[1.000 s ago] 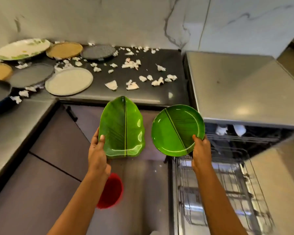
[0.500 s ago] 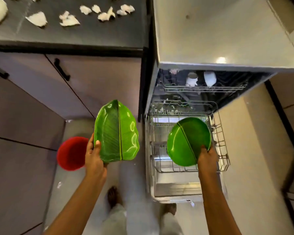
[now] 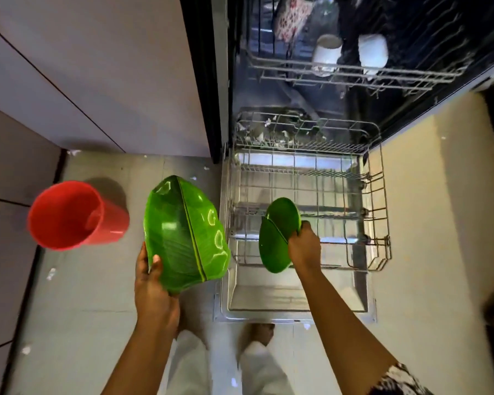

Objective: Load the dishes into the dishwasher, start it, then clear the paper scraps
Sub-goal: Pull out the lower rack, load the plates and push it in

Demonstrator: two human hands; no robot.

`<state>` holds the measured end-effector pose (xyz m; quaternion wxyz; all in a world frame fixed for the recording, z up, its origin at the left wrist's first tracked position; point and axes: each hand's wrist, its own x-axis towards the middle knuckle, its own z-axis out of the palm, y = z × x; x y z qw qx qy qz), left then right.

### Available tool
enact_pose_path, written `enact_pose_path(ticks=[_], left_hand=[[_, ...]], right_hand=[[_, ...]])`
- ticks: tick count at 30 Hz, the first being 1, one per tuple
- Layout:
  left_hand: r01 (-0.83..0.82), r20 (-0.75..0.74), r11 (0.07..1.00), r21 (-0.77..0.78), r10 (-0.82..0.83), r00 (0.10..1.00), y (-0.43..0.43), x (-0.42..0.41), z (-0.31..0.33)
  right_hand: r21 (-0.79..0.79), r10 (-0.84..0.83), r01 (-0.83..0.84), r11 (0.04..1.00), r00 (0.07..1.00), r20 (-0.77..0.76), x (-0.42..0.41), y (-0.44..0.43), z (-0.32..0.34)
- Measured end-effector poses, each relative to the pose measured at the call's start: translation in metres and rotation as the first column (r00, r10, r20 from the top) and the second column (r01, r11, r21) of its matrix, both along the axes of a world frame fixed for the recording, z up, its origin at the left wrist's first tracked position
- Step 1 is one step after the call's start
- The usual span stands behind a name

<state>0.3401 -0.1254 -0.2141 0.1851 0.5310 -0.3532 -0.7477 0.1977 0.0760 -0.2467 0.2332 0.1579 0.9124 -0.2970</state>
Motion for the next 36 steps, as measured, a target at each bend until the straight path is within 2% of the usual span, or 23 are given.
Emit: enact_pose_path(ticks=[6,11,21,26,29,32,36], left_hand=[[0.030,-0.011,1.000,-0.001,-0.030,0.999,-0.005,-0.001,-0.025],[0.062,0.002,0.998,-0.009,-0.062,0.998,-0.024,-0.002,-0.038],[0.109,0.004,0.994,-0.004,-0.109,0.994,-0.067,0.001,-0.050],[0.122,-0.002,0.993,-0.002,-0.122,0.993,-0.070,0.002,-0.055],[0.134,-0.001,0.991,0.003,-0.134,0.991,-0.068,0.003,-0.058],[0.140,0.001,0.990,0.018,-0.140,0.990,-0.066,0.006,-0.059],[0.142,-0.003,0.990,0.023,-0.142,0.990,-0.064,0.008,-0.061]], right_hand=[[0.095,0.156,-0.156,0.983,0.988,0.009,-0.019,-0.019,-0.034],[0.197,0.267,-0.279,0.940,0.960,0.084,-0.035,-0.044,-0.048],[0.275,0.234,-0.275,0.921,0.957,0.173,-0.050,-0.076,-0.064],[0.285,0.259,-0.314,0.906,0.942,0.215,-0.052,-0.090,-0.066],[0.191,0.268,-0.310,0.931,0.939,0.217,-0.045,-0.089,-0.070],[0.093,0.294,-0.314,0.945,0.938,0.185,-0.029,-0.085,-0.075],[0.137,0.280,-0.289,0.947,0.956,0.085,-0.015,-0.086,-0.082]])
